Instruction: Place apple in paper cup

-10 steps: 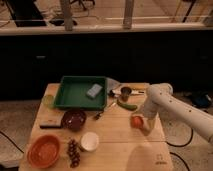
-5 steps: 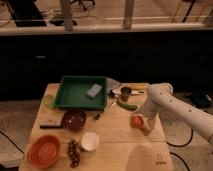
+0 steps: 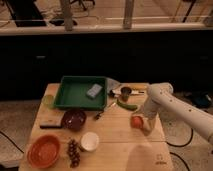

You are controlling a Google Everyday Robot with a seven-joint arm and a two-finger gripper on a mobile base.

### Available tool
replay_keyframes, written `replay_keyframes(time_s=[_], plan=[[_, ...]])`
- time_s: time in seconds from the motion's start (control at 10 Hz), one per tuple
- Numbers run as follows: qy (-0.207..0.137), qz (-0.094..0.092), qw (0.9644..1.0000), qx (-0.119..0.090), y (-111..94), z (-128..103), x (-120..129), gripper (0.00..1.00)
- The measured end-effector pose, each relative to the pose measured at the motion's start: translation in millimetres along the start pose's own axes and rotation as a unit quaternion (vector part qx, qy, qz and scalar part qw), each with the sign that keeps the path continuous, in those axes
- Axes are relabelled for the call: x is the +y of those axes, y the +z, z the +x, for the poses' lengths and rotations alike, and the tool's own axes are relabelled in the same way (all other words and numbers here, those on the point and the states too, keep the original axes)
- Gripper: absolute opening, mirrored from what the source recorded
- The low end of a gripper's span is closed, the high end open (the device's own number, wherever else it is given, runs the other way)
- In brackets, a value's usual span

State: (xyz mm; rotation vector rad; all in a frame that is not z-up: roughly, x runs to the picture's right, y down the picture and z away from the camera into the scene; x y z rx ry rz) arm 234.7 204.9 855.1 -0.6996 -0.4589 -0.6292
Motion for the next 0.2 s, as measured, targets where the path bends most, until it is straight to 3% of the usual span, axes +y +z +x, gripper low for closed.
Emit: replay_keyframes(time_s=[0.2], plan=[[-0.009,0.004,0.9999,-0.006,0.2,-4.1,-0.7,0.80]])
